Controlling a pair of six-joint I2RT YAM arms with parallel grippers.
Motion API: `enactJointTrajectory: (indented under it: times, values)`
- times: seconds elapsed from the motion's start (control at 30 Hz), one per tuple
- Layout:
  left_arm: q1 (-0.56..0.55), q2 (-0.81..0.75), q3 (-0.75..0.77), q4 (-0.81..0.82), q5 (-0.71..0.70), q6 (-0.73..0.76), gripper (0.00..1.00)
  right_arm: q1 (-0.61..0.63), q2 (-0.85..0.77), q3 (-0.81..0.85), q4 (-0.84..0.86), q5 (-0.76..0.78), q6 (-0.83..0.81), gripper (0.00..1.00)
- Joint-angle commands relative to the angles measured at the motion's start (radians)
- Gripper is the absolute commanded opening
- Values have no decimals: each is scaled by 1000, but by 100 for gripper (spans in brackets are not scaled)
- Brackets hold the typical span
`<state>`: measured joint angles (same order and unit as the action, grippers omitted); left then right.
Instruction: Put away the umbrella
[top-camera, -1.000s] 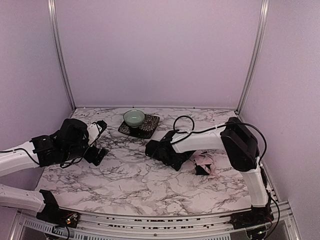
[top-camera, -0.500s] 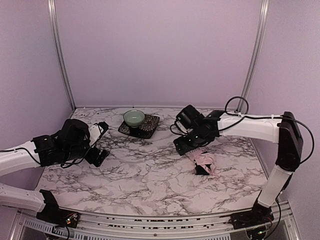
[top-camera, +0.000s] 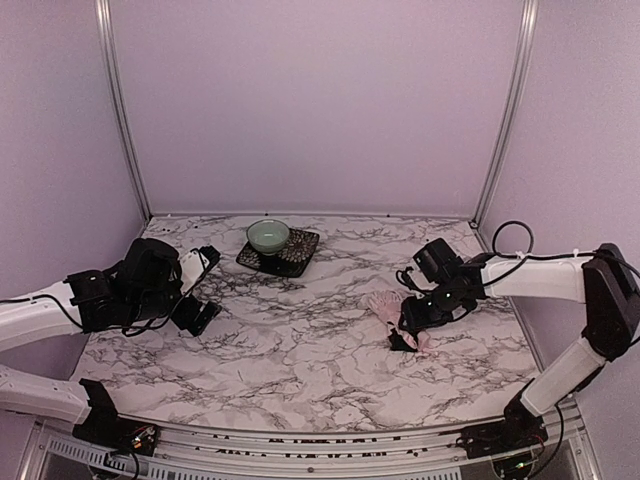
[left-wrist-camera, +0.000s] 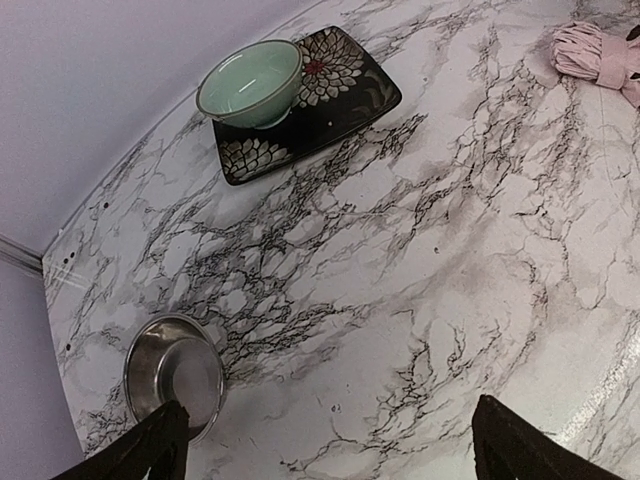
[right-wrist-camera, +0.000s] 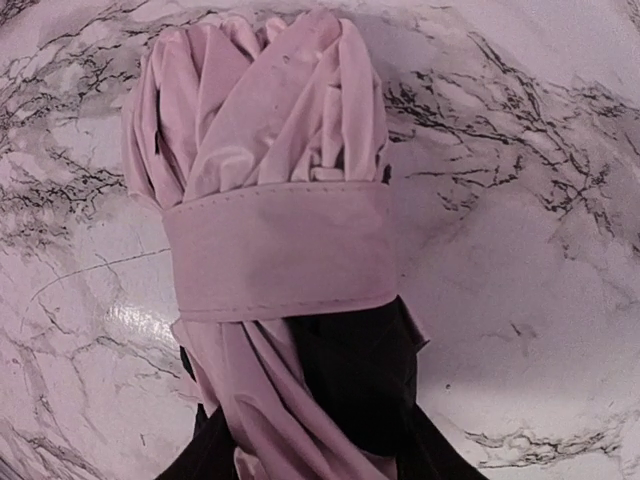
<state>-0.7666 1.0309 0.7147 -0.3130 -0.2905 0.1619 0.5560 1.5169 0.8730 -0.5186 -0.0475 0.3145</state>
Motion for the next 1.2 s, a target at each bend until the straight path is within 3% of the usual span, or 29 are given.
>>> enactJointTrajectory:
  times: [0.0,0.1,0.27,0.3,0.57,0.73,0.87,0.93,1.03,1.17]
  values:
    - [3,4,-8,-2,20,6,99,0,24,-27,113,-108,110,34]
    - [3,-2,-8,-3,19,7,99,28,-3,-61,206,-70,220,30]
    - [3,-5,-8,-5,23,5,99,168,-59,-131,395,108,459,39]
    - [3,-7,-7,-6,26,5,99,241,-49,-146,461,211,581,46]
    - [3,-15,-9,-8,30,4,99,408,29,-77,525,337,713,60]
    - [3,-16,-8,-9,31,5,99,439,15,5,402,412,669,74]
    - [3,-16,-10,-10,31,5,99,435,-116,-6,320,529,594,97]
    - [3,-12,-8,-8,30,4,99,421,-194,-12,353,519,483,100]
    - [3,-2,-5,-9,34,3,99,327,-278,16,321,399,328,100]
    - [3,3,1,-8,30,-6,99,58,-373,-9,302,202,120,100]
